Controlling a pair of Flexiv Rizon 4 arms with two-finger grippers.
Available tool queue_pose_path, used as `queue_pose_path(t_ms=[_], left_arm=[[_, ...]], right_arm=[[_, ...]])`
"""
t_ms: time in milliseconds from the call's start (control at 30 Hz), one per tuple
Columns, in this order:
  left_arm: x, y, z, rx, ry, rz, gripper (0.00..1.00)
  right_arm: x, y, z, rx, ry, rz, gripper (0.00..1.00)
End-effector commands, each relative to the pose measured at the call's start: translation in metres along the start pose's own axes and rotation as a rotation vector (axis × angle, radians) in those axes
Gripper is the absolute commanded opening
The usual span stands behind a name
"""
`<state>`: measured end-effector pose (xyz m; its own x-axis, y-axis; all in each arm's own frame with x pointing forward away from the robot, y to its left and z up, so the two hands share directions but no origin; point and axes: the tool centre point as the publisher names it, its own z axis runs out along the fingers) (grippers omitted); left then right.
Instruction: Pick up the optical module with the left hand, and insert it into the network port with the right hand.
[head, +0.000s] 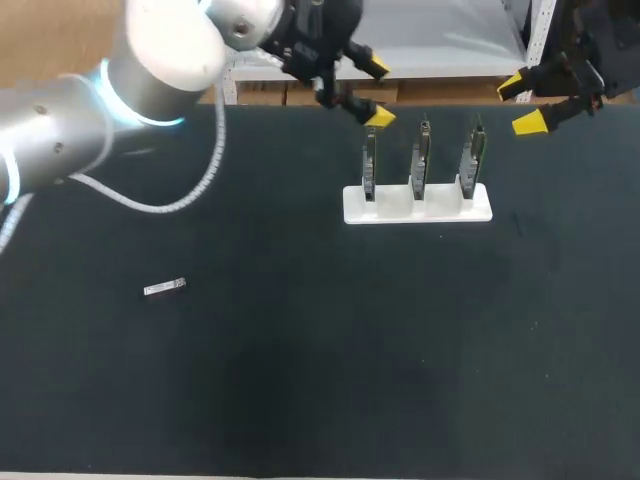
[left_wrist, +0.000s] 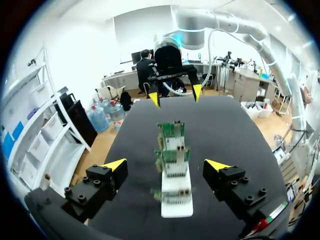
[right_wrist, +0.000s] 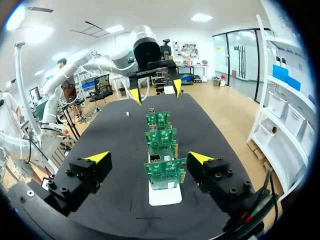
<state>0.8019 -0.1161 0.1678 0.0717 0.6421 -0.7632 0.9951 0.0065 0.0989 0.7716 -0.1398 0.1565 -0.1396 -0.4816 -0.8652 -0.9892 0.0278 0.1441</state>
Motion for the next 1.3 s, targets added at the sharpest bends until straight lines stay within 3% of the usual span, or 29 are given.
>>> queue_pose_path(t_ms=[33,200,333,533,833,1067,1300], left_arm=[[0.014,-0.023,-0.051,-0.077,0.057,0.029,1.00],[0.030,-0.035,-0.095,-0.159,0.159,0.065,1.00],[0.054,-0.053,-0.118,-0.193,0.243,0.035,1.00],[0.090,-0.091,-0.146,-0.249,0.345,-0.059,1.00],[0.123,-0.152,-0.171,-0.296,0.514,-0.122,1.00],[0.156,-0.194,-0.185,-0.267,0.663,-0.141,1.00],[0.186,-0.219,-0.190,-0.217,0.738,-0.183,1.00]], right_arm=[[0.000,0.002,0.000,0.004,-0.001,-0.002,1.00],[0.000,0.002,0.000,0.004,-0.001,-0.002,1.00],[0.000,0.002,0.000,0.004,-0.001,-0.002,1.00],[0.000,0.002,0.000,0.004,-0.001,-0.002,1.00],[0.000,0.002,0.000,0.004,-0.001,-0.002,1.00],[0.000,0.002,0.000,0.004,-0.001,-0.002,1.00],[0.000,0.002,0.000,0.004,-0.001,-0.002,1.00]])
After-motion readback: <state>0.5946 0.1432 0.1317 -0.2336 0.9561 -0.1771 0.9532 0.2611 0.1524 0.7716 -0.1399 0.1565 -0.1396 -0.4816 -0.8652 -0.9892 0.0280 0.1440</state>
